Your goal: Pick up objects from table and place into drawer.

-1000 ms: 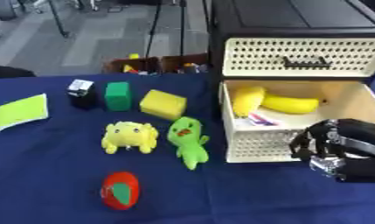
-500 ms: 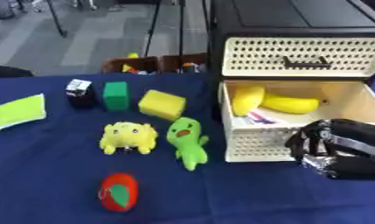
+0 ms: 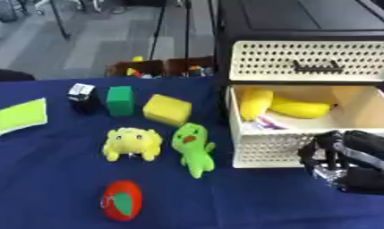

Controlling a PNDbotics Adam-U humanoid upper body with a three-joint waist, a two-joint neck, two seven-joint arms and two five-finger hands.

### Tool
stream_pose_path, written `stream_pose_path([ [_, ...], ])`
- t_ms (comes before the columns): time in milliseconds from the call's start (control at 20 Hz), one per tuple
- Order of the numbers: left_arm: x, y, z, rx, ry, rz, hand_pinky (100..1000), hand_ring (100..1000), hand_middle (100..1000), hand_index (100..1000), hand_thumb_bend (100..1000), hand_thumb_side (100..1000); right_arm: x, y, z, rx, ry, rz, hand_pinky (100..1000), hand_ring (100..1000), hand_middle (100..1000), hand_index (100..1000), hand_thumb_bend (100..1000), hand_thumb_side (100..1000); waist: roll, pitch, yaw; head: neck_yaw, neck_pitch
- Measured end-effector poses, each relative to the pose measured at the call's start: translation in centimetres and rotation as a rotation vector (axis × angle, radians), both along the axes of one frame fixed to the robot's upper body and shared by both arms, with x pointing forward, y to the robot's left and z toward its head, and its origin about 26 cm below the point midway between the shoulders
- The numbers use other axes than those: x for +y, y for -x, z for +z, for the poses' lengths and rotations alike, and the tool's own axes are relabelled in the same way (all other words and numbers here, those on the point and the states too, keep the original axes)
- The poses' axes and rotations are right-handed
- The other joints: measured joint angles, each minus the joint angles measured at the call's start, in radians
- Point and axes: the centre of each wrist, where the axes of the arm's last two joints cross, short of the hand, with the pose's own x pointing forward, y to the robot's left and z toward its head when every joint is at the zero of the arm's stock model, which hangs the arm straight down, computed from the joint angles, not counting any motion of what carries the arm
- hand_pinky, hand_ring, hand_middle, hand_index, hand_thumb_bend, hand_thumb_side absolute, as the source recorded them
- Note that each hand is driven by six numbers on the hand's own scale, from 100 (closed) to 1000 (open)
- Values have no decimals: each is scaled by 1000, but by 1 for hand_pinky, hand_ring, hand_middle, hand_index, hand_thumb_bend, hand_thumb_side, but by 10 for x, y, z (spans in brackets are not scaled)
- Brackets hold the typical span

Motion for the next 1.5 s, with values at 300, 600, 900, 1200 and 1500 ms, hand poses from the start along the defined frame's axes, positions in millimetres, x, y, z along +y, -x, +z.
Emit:
stream_pose_path([
  [300,1,1,-3,13,1,-4,330,541,562,812,337,790,-1,0,4,-40,5,-17,438,652,711,821,100,1000,0,9,14,-8,-9],
  [600,1,1,-6,21,9,-11,329,541,562,811,330,789,-2,0,7,-78,38,-41,451,676,721,821,100,1000,0,18,16,-16,-16],
  [900,1,1,-6,25,8,-21,329,541,562,812,322,790,-3,0,12,-117,64,-81,461,692,733,824,100,1000,-3,29,24,-17,-26],
  [1200,0,1,-6,29,8,-28,329,541,563,812,316,791,-3,0,18,-155,79,-121,465,692,733,825,100,1000,-2,39,35,-22,-40],
  [1500,-1,1,-7,32,14,-40,329,541,563,812,310,792,-3,-1,21,-176,69,-142,473,710,748,826,100,1000,-2,46,46,-32,-54],
])
